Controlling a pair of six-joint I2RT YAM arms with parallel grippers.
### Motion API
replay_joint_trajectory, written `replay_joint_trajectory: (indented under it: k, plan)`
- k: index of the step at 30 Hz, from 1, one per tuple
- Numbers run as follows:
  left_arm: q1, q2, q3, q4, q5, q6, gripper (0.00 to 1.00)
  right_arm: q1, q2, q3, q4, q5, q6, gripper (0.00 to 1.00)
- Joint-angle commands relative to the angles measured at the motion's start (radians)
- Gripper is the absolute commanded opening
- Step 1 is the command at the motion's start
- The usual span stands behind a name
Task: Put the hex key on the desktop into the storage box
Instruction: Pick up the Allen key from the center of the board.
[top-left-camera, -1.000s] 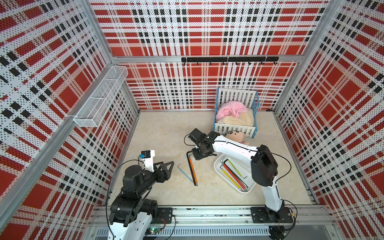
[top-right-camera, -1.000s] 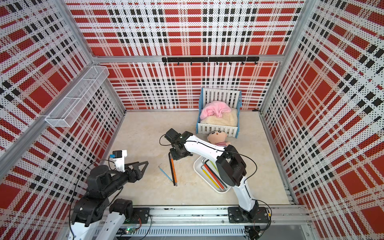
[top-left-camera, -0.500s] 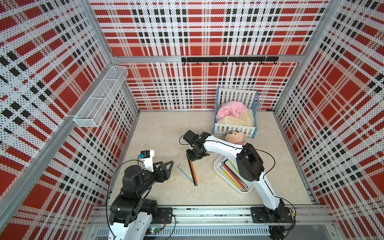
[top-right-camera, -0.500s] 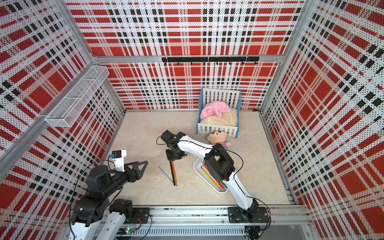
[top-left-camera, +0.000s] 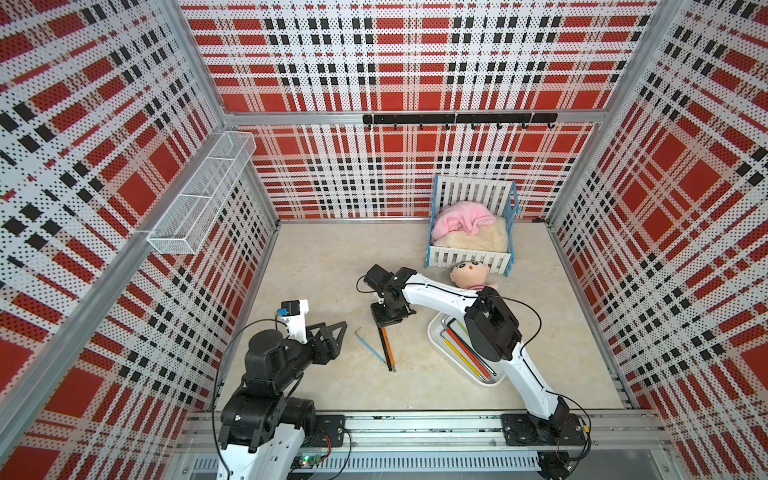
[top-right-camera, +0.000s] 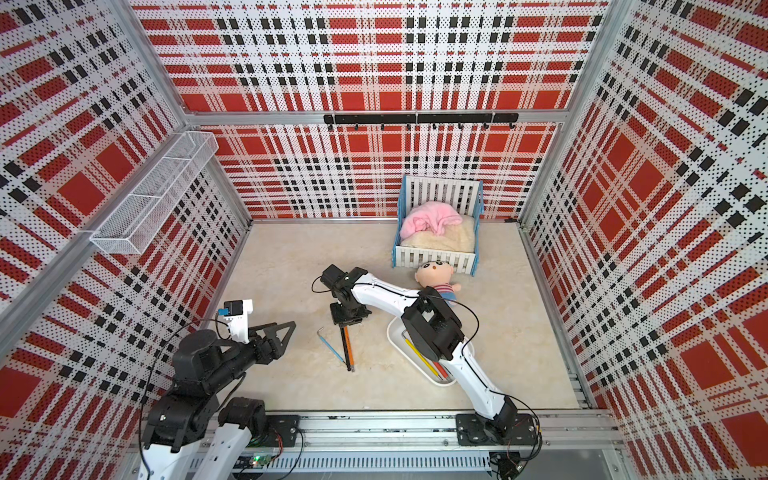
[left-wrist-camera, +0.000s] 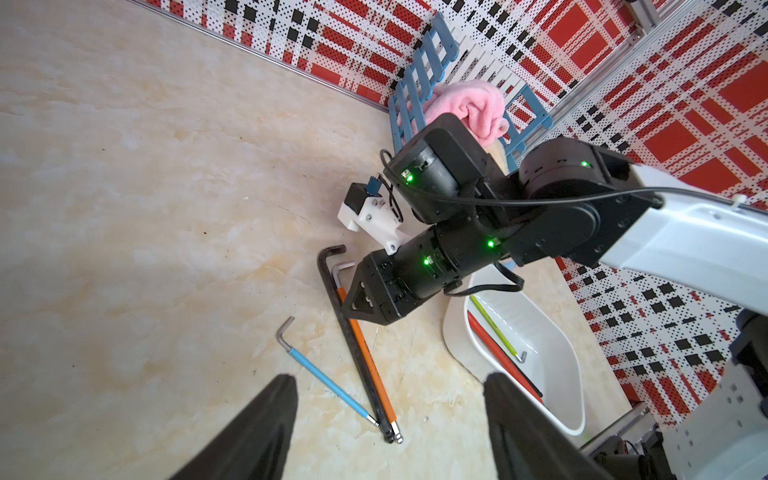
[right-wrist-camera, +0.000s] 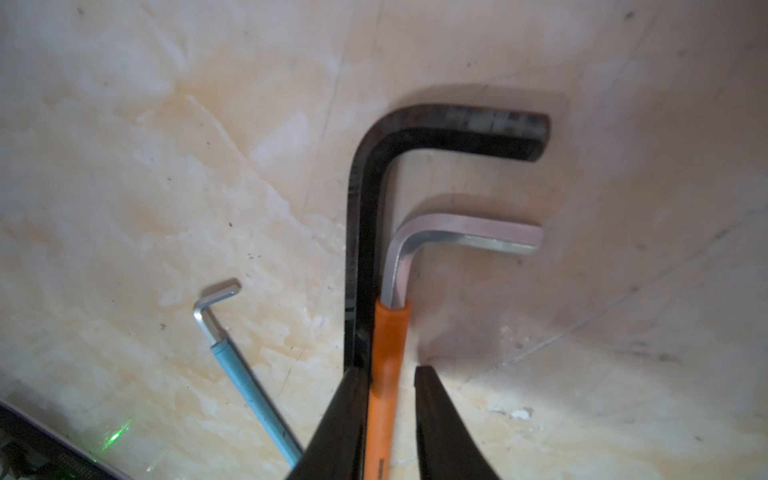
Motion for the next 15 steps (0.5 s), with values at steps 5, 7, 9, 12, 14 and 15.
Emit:
replay_joint_trajectory:
  k: [5, 7, 9, 12, 14, 15]
  plan:
    - [0.01, 0.001, -0.011, 0.018, 0.016, 0.018, 0.76, 0.008, 0.038, 0.025, -0.054, 0.035, 0.025, 0.26]
    - [0.01, -0.001, -0.011, 0.018, 0.016, 0.018, 0.76, 0.008, 0.035, 0.022, -0.058, 0.041, 0.028, 0.24]
    - [0.01, 0.0, -0.011, 0.018, 0.017, 0.018, 0.76, 0.008, 0.037, 0.024, -0.079, 0.062, 0.028, 0.24]
    - [0.011, -0.001, -0.012, 0.019, 0.017, 0.018, 0.76, 0.008, 0.043, 0.035, -0.122, 0.096, 0.034, 0.24]
    - [0.011, -0.001, -0.012, 0.019, 0.019, 0.019, 0.76, 0.008, 0.04, 0.031, -0.127, 0.109, 0.036, 0.24]
    - [0.011, -0.001, -0.012, 0.019, 0.019, 0.019, 0.76, 0.008, 0.04, 0.029, -0.129, 0.114, 0.038, 0.25]
